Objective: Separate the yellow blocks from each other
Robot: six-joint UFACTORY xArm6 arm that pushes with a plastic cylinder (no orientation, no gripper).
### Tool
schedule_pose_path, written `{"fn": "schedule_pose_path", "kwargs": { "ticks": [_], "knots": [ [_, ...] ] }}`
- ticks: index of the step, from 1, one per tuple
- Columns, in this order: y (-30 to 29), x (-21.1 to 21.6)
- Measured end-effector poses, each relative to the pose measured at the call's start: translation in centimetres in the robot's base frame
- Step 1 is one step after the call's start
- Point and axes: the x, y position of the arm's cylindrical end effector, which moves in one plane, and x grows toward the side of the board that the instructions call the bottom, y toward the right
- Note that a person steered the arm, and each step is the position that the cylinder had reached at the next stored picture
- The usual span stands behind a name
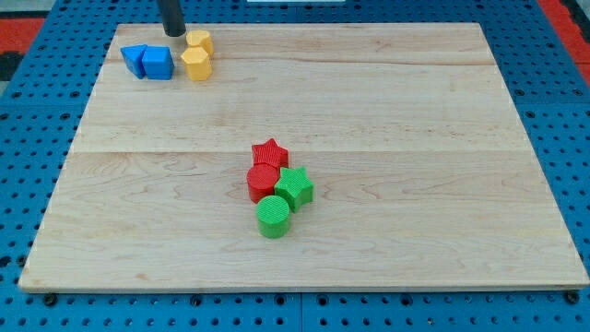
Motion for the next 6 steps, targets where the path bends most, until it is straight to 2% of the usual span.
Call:
{"fn": "schedule_pose_path", "kwargs": {
  "ticks": [1, 2, 3, 4, 5, 6],
  "knots": [
    [1.2, -0.4],
    [8.8, 2.7],
    [7.8, 7.7],
    [6.4, 6.8],
    [8.9, 3.1],
    [8.0, 1.3]
  ]
}}
